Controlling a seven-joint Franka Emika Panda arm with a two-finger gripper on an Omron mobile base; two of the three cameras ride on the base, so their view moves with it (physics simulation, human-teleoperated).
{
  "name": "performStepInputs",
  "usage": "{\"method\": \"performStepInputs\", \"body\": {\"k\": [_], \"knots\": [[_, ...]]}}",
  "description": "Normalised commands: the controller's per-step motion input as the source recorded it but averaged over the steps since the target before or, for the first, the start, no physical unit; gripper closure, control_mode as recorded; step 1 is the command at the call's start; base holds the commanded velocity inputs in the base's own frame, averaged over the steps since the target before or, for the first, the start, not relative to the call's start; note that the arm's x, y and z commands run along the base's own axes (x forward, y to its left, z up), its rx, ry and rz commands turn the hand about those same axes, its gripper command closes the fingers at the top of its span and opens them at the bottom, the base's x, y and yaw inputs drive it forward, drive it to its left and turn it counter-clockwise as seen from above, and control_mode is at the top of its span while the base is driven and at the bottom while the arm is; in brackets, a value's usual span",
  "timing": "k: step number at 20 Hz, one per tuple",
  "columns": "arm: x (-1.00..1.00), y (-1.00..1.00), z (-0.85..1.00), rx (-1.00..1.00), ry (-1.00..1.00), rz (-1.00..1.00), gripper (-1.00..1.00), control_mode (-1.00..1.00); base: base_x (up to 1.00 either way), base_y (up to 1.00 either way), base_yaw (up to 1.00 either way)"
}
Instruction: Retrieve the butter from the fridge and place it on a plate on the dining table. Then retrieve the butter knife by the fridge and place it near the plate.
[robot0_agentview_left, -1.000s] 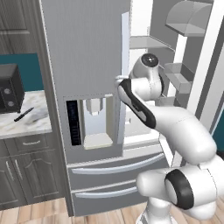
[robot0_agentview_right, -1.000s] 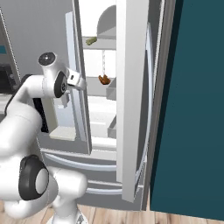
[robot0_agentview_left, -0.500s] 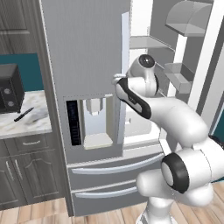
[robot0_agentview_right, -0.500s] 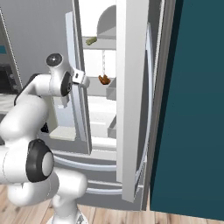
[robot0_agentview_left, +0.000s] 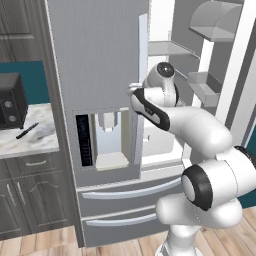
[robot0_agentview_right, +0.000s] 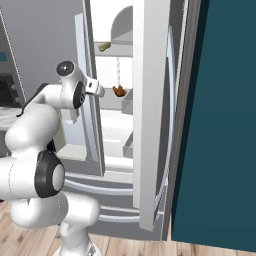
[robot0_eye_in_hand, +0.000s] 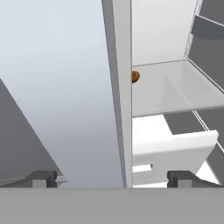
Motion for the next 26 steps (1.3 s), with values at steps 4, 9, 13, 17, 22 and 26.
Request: {"method": "performStepInputs", "body": {"k": [4, 9, 13, 17, 22, 26], "knots": [[0.32, 0.09, 0.00, 0.00, -0.01, 0.00, -1.00, -1.00, 0.00, 0.00, 0.00], [0.29, 0.16, 0.00, 0.00, -0.04, 0.00, -1.00, -1.00, 0.00, 0.00, 0.00], [0.25, 0.10, 0.00, 0.00, -0.01, 0.00, -1.00, -1.00, 0.00, 0.00, 0.00], [0.23, 0.09, 0.00, 0.00, -0.02, 0.00, 1.00, -1.00, 0.00, 0.00, 0.00], [0.16, 0.04, 0.00, 0.00, 0.02, 0.00, 1.00, -1.00, 0.00, 0.00, 0.00], [0.09, 0.22, 0.02, 0.00, 0.09, -0.02, 1.00, -1.00, 0.00, 0.00, 0.00]]}}
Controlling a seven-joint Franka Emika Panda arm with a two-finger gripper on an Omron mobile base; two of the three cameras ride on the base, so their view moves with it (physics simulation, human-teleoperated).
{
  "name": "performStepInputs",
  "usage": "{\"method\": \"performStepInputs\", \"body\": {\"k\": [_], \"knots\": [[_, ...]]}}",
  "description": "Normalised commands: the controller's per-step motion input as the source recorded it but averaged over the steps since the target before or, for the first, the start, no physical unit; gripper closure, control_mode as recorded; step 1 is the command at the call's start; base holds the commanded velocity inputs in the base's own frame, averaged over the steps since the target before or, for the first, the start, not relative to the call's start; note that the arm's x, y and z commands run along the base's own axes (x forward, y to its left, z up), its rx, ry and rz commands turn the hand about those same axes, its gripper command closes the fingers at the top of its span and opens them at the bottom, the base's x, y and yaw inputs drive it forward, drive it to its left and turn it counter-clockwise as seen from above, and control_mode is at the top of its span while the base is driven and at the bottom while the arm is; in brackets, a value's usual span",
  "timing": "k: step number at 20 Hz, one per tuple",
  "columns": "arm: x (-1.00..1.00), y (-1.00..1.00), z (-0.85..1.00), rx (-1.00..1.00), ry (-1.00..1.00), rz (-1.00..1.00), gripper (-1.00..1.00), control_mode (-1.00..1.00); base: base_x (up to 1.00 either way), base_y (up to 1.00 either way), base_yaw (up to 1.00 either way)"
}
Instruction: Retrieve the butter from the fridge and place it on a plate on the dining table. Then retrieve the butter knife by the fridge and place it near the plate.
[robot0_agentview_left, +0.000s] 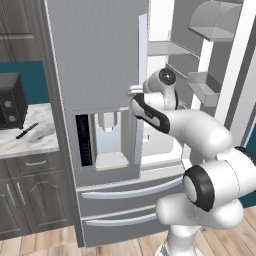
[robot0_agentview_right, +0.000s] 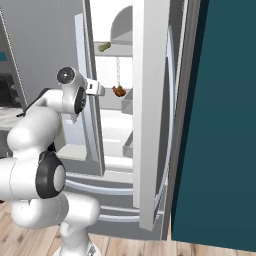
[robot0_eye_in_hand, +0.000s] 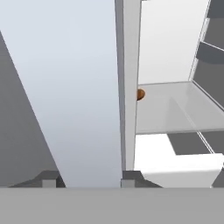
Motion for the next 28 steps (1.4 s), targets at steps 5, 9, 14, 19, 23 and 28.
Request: {"method": "performStepInputs", "body": {"k": [5, 9, 14, 19, 23, 28], "knots": [[-0.05, 0.23, 0.08, -0.04, 0.08, -0.05, 1.00, -1.00, 0.00, 0.00, 0.00], [-0.44, 0.23, 0.03, -0.03, 0.00, -0.04, 1.00, -1.00, 0.00, 0.00, 0.00], [-0.50, 0.32, 0.04, -0.04, 0.00, -0.05, 1.00, -1.00, 0.00, 0.00, 0.00], [-0.53, 0.58, 0.04, -0.06, 0.03, -0.11, 1.00, -1.00, 0.00, 0.00, 0.00], [-0.78, 0.49, 0.09, -0.02, 0.06, -0.15, 1.00, -1.00, 0.00, 0.00, 0.00], [-0.92, 0.60, 0.02, -0.07, 0.00, -0.10, 1.00, -1.00, 0.00, 0.00, 0.00]]}}
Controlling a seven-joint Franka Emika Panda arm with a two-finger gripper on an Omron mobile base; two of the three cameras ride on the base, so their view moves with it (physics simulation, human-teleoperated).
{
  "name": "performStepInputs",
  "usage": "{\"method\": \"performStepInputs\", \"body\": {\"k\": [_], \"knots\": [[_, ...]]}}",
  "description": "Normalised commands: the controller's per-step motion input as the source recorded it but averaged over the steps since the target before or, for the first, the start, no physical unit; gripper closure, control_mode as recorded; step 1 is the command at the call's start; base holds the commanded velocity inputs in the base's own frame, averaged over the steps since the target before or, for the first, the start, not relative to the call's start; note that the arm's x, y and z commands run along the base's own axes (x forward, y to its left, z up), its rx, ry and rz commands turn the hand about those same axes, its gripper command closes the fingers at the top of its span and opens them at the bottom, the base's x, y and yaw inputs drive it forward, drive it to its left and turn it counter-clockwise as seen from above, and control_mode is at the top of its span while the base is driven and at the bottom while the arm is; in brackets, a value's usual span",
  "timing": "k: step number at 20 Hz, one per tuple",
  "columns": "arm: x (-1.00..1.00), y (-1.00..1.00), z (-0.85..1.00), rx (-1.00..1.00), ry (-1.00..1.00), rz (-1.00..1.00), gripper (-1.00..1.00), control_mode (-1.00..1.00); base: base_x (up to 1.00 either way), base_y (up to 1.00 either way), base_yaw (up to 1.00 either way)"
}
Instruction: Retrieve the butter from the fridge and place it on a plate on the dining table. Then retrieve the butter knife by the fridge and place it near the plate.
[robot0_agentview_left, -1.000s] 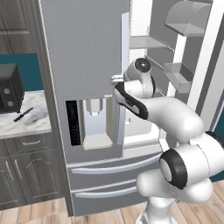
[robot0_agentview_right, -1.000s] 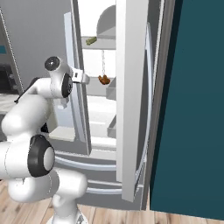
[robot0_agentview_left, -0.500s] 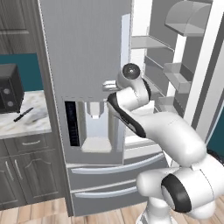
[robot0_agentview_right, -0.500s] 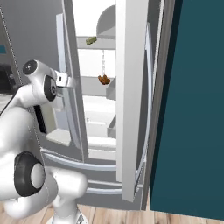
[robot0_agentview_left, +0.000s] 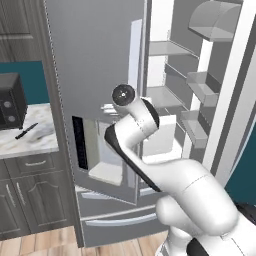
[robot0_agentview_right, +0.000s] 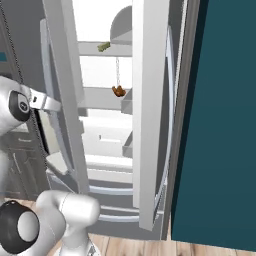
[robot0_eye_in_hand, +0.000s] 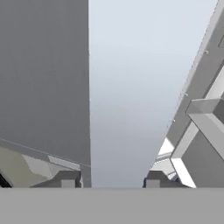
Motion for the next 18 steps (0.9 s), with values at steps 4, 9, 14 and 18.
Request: {"method": "performStepInputs", "body": {"k": [4, 9, 14, 18], "knots": [[-0.82, 0.74, 0.00, -0.13, 0.01, -0.10, 1.00, -1.00, 0.00, 0.00, 0.00], [-0.17, 0.45, 0.00, -0.10, 0.09, -0.09, 1.00, -1.00, 0.00, 0.00, 0.00], [0.00, 0.32, 0.00, -0.06, 0.05, -0.01, -1.00, -1.00, 0.00, 0.00, 0.00], [0.00, 0.26, 0.00, 0.00, 0.00, 0.00, -1.00, -1.00, 0.00, 0.00, 0.00]]}}
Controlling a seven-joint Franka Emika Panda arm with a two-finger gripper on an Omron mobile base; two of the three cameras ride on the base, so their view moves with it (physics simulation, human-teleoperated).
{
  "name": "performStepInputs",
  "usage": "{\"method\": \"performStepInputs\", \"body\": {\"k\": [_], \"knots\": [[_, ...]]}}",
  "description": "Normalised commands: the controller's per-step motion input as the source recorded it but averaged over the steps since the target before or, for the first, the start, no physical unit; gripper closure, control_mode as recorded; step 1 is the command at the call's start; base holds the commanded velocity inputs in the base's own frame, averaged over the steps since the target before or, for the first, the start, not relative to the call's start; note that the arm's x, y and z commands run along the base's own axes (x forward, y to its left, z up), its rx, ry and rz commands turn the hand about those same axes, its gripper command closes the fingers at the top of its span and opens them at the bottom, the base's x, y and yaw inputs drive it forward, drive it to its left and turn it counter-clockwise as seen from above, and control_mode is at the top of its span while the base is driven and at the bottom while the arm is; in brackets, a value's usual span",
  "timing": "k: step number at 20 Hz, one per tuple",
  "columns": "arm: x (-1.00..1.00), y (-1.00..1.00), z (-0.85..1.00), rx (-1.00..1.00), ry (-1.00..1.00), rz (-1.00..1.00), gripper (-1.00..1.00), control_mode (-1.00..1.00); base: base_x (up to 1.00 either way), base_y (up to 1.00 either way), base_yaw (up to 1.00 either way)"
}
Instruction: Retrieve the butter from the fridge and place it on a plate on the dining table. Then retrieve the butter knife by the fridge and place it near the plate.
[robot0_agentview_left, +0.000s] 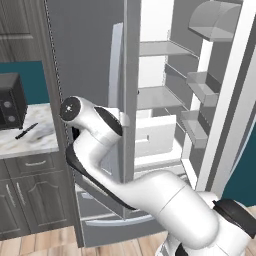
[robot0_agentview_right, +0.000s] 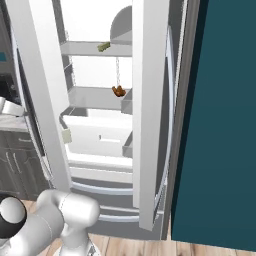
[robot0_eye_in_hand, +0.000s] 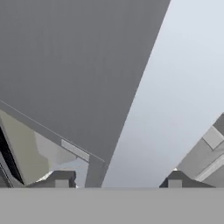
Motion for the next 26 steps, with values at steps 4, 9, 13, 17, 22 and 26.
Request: {"method": "performStepInputs", "body": {"k": [4, 9, 13, 17, 22, 26], "knots": [[0.00, 0.25, 0.00, 0.00, -0.01, 0.00, -1.00, -1.00, 0.00, 0.00, 0.00], [0.04, 0.36, -0.05, -0.01, 0.00, 0.00, -1.00, -1.00, 0.00, 0.00, 0.00], [0.04, 0.38, -0.15, -0.01, -0.09, 0.00, -1.00, -1.00, 0.00, 0.00, 0.00], [-0.26, 0.01, 0.00, -0.01, -0.04, -0.06, -1.00, -1.00, 0.00, 0.00, 0.00], [-0.23, 0.00, 0.00, -0.03, -0.26, -0.24, -1.00, -1.00, 0.00, 0.00, 0.00], [0.00, 0.03, 0.00, 0.00, -0.29, 0.00, -1.00, -1.00, 0.00, 0.00, 0.00]]}}
